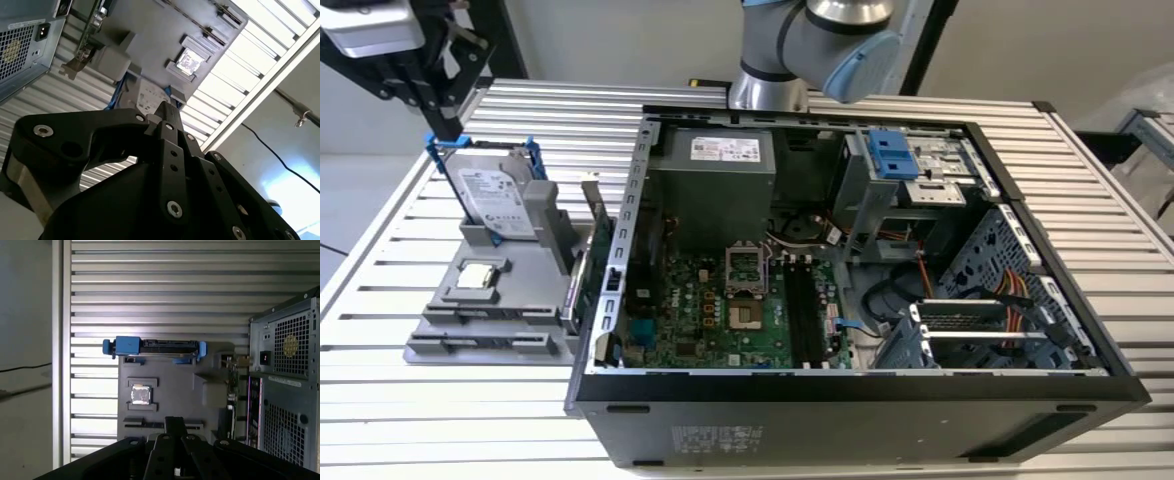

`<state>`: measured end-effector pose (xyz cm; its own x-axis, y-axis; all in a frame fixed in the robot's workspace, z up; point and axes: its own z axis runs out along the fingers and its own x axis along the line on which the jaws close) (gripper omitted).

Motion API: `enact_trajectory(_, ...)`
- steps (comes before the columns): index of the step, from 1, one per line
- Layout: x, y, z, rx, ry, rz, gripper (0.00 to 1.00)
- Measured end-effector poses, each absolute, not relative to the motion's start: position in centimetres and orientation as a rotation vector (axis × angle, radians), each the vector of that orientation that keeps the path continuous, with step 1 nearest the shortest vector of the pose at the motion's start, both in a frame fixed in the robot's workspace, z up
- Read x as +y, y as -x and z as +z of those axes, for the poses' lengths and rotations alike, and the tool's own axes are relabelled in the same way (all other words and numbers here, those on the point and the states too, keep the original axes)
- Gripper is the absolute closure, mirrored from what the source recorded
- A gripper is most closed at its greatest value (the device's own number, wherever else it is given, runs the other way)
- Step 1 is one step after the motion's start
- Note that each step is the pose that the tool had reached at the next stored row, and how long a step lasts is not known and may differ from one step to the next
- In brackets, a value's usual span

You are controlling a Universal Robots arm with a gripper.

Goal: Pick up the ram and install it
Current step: 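Reach for the ram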

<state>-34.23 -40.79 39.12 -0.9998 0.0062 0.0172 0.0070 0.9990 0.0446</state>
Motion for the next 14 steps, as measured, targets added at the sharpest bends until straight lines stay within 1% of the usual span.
enact_trajectory(14, -41.11, 34.23, 39.12, -3.124, 0.01, -0.07, 1.0)
